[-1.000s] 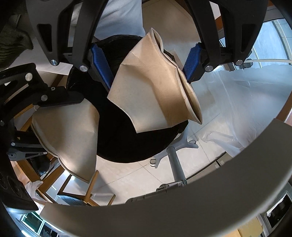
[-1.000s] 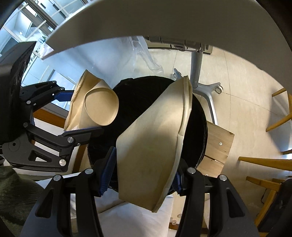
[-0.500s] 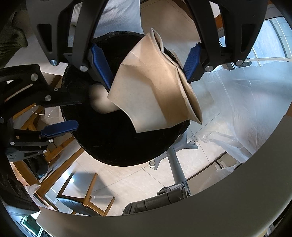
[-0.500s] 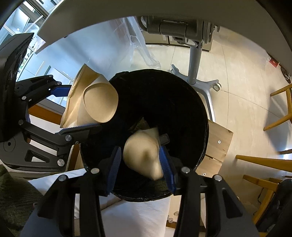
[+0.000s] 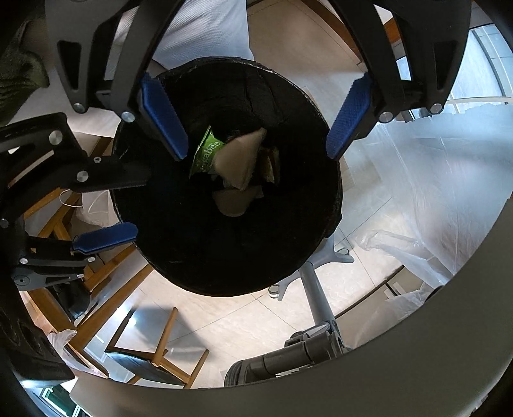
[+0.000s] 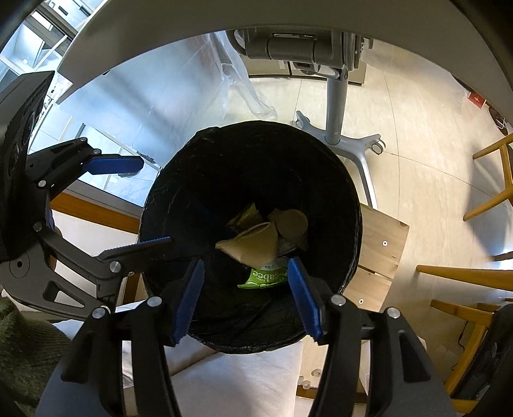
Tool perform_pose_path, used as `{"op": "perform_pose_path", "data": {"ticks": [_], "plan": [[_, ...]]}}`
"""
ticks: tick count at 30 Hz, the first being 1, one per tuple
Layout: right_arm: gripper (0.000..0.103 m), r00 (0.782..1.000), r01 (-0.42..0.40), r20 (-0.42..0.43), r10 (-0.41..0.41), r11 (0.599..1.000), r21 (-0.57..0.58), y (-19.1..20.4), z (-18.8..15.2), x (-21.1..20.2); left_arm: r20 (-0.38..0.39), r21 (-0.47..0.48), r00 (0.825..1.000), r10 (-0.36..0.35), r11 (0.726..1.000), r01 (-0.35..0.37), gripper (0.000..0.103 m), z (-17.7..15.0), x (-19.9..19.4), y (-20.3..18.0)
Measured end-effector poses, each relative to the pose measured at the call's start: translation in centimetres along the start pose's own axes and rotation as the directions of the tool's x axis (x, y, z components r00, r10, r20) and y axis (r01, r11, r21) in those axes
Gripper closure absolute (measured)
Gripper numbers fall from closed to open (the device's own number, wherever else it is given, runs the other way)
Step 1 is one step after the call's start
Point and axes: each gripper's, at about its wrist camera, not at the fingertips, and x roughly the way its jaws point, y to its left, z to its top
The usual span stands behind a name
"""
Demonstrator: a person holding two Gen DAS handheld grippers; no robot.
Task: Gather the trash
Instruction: 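Raise both open tools back up toward the table, then grasp the black square coaster with the left tool while the right tool grasps the blue Tempo pack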
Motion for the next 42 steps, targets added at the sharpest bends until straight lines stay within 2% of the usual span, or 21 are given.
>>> {"op": "perform_pose_path", "data": {"ticks": [7, 10, 13, 15, 16, 17, 18, 19, 20, 23, 26, 28, 32, 34, 35, 38, 39, 40, 41, 42], "plan": [[0.046, 0.999, 0.018, 0.034, -0.017, 1.0, -0.015, 0.5, -0.4, -2.5, 0.028, -0.004, 1.0, 0.007, 1.0, -0.007, 0.014, -0.7, -2.2, 0.4], [0.041, 0.996, 0.035, 0.086, -0.031, 0.998, -0.051, 1.1, -0.8, -5.6, 0.063, 0.0, 0.998, 0.009, 1.0, -0.009, 0.014, -1.0, -4.3, 0.4], [0.033, 0.983, 0.072, 0.173, -0.059, 0.995, -0.071, 1.4, -0.7, -9.6, 0.131, 0.021, 0.991, 0.011, 1.0, -0.014, 0.014, -0.8, -7.9, 0.3], [0.024, 0.963, 0.092, 0.257, -0.08, 0.995, -0.036, 0.9, -0.1, -12.4, 0.18, 0.032, 0.983, 0.017, 0.999, -0.023, 0.014, -0.5, -10.1, 0.4], [0.011, 0.944, 0.098, 0.317, -0.092, 0.995, -0.002, 0.3, 0.4, -13.9, 0.204, 0.035, 0.979, 0.018, 0.999, -0.026, 0.011, -0.3, -11.0, 0.3], [0.004, 0.918, 0.09, 0.384, -0.097, 0.995, 0.037, -0.3, 1.0, -15.4, 0.241, 0.039, 0.97, 0.021, 0.999, -0.031, 0.005, 0.1, -12.2, 0.4], [0.004, 0.892, 0.071, 0.441, -0.095, 0.995, 0.071, -0.9, 1.6, -16.5, 0.283, 0.041, 0.959, 0.029, 0.998, -0.042, 0.004, 0.6, -13.4, 0.5], [0.004, 0.876, 0.05, 0.473, -0.09, 0.994, 0.097, -1.6, 2.3, -17.3, 0.309, 0.041, 0.95, 0.039, 0.998, -0.054, 0.004, 1.1, -14.0, 0.6], [0.004, 0.873, 0.034, 0.48, -0.085, 0.993, 0.115, -2.1, 3.0, -17.6, 0.339, 0.042, 0.939, 0.053, 0.997, -0.072, 0.003, 1.8, -14.7, 0.6], [0.004, 0.883, -0.009, 0.464, -0.071, 0.986, 0.167, -3.7, 6.5, -18.1, 0.402, 0.048, 0.912, 0.079, 0.993, -0.108, 0.003, 4.0, -15.8, 1.0], [0.004, 0.898, -0.057, 0.438, -0.033, 0.98, 0.191, -4.5, 9.9, -17.5, 0.424, 0.054, 0.899, 0.104, 0.989, -0.14, 0.003, 6.0, -15.8, 1.5], [0.004, 0.903, -0.041, 0.426, -0.05, 0.979, 0.2, -4.5, 11.3, -17.1, 0.423, 0.047, 0.896, 0.134, 0.985, -0.169, 0.003, 7.5, -15.4, 2.0], [0.004, 0.895, 0.002, 0.437, -0.086, 0.982, 0.19, -4.2, 13.5, -16.9, 0.414, 0.018, 0.898, 0.15, 0.985, -0.173, 0.003, 9.3, -14.6, 3.2], [0.004, 0.88, 0.003, 0.465, -0.094, 0.981, 0.193, -4.3, 14.0, -17.5, 0.417, 0.0, 0.895, 0.158, 0.985, -0.174, 0.003, 9.7, -14.8, 3.5], [0.004, 0.863, 0.003, 0.495, -0.1, 0.981, 0.194, -4.2, 14.2, -18.0, 0.424, -0.011, 0.891, 0.159, 0.985, -0.171, 0.003, 10.0, -14.9, 3.7], [0.004, 0.803, 0.041, 0.58, -0.137, 0.984, 0.175, -3.5, 13.9, -19.5, 0.457, -0.037, 0.874, 0.163, 0.986, -0.164, 0.003, 10.4, -15.6, 4.2], [0.004, 0.773, 0.08, 0.615, -0.156, 0.986, 0.15, -3.0, 13.8, -19.9, 0.469, -0.047, 0.868, 0.166, 0.985, -0.163, 0.003, 10.6, -15.7, 4.3], [0.004, 0.758, 0.103, 0.632, -0.164, 0.986, 0.132, -2.7, 13.8, -20.0, 0.477, -0.056, 0.862, 0.169, 0.985, -0.162, 0.003, 10.7, -15.8, 4.4], [0.004, 0.748, 0.14, 0.64, -0.175, 0.985, 0.105, -2.3, 13.9, -19.9, 0.487, -0.068, 0.856, 0.174, 0.985, -0.161, 0.003, 10.9, -15.7, 4.5], [0.004, 0.758, 0.158, 0.626, -0.182, 0.983, 0.095, -2.2, 14.3, -19.7, 0.496, -0.077, 0.85, 0.18, 0.984, -0.164, 0.003, 11.1, -15.8, 4.6]]}}
